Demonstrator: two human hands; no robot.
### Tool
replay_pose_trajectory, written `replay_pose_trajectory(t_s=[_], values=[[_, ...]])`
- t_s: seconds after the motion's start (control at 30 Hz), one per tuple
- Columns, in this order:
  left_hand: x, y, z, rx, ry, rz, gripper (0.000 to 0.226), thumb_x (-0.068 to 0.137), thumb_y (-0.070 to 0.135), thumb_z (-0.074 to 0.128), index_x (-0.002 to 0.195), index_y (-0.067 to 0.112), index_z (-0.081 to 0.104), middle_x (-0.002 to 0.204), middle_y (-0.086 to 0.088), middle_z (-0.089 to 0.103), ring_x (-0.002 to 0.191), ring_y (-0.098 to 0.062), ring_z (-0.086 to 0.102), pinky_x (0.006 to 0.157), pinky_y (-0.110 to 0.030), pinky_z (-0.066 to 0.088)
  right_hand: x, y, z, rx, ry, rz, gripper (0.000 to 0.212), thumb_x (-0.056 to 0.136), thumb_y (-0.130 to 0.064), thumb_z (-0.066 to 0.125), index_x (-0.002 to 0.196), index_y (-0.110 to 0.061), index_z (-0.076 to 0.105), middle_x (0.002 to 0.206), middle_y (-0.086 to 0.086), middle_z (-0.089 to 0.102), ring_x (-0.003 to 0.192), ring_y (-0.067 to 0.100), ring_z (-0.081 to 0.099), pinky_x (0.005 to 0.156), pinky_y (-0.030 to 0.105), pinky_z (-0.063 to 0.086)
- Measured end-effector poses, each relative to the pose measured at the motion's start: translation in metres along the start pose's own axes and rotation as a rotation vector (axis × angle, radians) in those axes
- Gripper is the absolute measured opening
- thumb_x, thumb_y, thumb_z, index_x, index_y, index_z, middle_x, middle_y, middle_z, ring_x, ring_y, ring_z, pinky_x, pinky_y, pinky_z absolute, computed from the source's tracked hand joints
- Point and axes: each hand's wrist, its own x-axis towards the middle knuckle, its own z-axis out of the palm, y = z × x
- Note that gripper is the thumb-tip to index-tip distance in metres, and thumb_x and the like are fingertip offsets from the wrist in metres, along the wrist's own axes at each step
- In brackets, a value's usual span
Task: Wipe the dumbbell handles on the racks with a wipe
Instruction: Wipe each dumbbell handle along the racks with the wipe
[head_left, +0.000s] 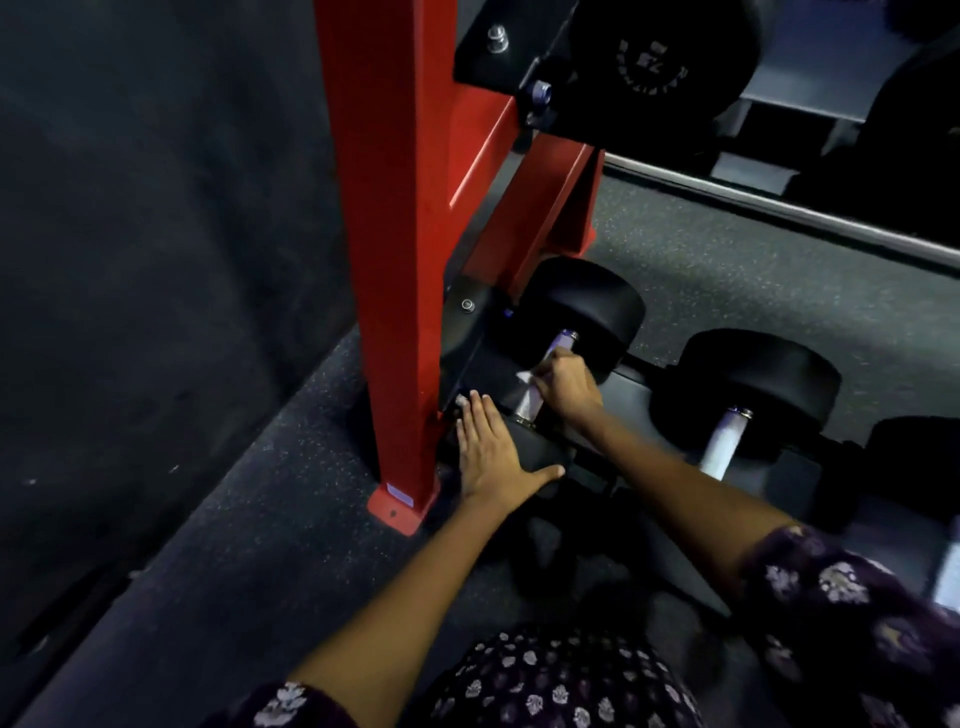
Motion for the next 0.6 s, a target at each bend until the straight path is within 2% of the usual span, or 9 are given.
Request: replay_pose_trajectory(t_s=[0.07,0.13,0.2,0.27,0.37,0.4,0.5,0.53,0.6], values=[[0.002,0.002,-0.003,-0.021,-0.014,-0.019,0.136,0.069,0.073,0.065,0.149,-0.004,-0.013,0.159,-0.019,-0.014,0.148,-0.029,-0.014,0.119,-0.037,-0.008,-0.002,-0.010,0.004,0.001,0.040,0.036,0.019,0.085,-0.018,0.060,0.097,-0.003,0.061,0.098,0.019,0.063,0.092,0.035,0.060,0.072,0.035,0.045],[0.003,0.005,-0.005,-0.056,-0.011,-0.038,0.135,0.069,0.071,0.068,0.150,-0.003,-0.010,0.160,-0.019,-0.013,0.148,-0.028,-0.012,0.119,-0.037,-0.007,-0.011,-0.015,0.012,-0.007,-0.069,-0.051,0.016,0.083,-0.016,0.061,0.094,-0.005,0.056,0.095,0.019,0.062,0.089,0.035,0.059,0.068,0.033,0.043],[0.002,0.008,-0.004,-0.044,-0.004,-0.055,0.135,0.068,0.070,0.069,0.150,-0.003,-0.008,0.160,-0.019,-0.011,0.149,-0.029,-0.011,0.119,-0.039,-0.006,-0.013,-0.010,0.009,-0.051,-0.169,-0.121,0.012,0.085,-0.014,0.059,0.092,-0.005,0.057,0.098,0.016,0.060,0.094,0.034,0.058,0.071,0.033,0.043],[0.003,0.009,-0.003,-0.002,0.004,-0.065,0.136,0.067,0.073,0.068,0.150,-0.004,-0.009,0.159,-0.020,-0.012,0.148,-0.030,-0.010,0.119,-0.040,-0.005,0.001,-0.003,-0.003,-0.090,-0.084,-0.085,0.014,0.086,-0.009,0.053,0.097,-0.003,0.060,0.106,0.017,0.057,0.098,0.034,0.055,0.074,0.035,0.043],[0.006,0.007,0.000,0.018,0.008,-0.055,0.136,0.067,0.075,0.065,0.150,-0.004,-0.008,0.160,-0.020,-0.010,0.149,-0.029,-0.009,0.119,-0.039,-0.005,0.018,0.001,-0.013,-0.122,0.092,-0.005,0.016,0.086,-0.008,0.053,0.094,0.001,0.063,0.109,0.018,0.054,0.096,0.035,0.056,0.071,0.036,0.043],[0.004,0.006,0.000,0.020,0.008,-0.050,0.136,0.068,0.075,0.065,0.150,-0.004,-0.008,0.160,-0.019,-0.009,0.149,-0.029,-0.008,0.119,-0.039,-0.005,0.014,-0.002,-0.008,-0.167,0.051,-0.051,0.018,0.087,-0.011,0.053,0.095,0.001,0.064,0.110,0.017,0.053,0.098,0.033,0.056,0.072,0.036,0.045],[0.001,0.007,0.001,0.012,0.034,-0.065,0.136,0.066,0.076,0.065,0.150,-0.003,-0.008,0.160,-0.018,-0.008,0.149,-0.027,-0.008,0.120,-0.038,-0.005,-0.006,-0.010,0.006,-0.393,-0.250,-0.339,0.024,0.092,-0.019,0.050,0.101,-0.003,0.065,0.112,0.013,0.051,0.105,0.029,0.053,0.076,0.033,0.043],[0.001,0.007,0.002,0.011,0.039,-0.068,0.137,0.066,0.076,0.065,0.151,-0.002,-0.008,0.161,-0.017,-0.008,0.149,-0.026,-0.008,0.120,-0.038,-0.005,-0.008,-0.009,0.006,-0.394,-0.270,-0.384,0.025,0.092,-0.019,0.050,0.102,-0.002,0.065,0.112,0.013,0.051,0.106,0.029,0.053,0.075,0.034,0.043],[0.001,0.008,0.002,0.012,0.037,-0.069,0.136,0.066,0.076,0.065,0.151,-0.002,-0.007,0.161,-0.016,-0.008,0.149,-0.026,-0.009,0.120,-0.038,-0.004,0.004,-0.005,-0.006,-0.331,-0.195,-0.296,0.024,0.091,-0.016,0.052,0.106,-0.001,0.065,0.116,0.015,0.050,0.108,0.032,0.053,0.078,0.035,0.046]])
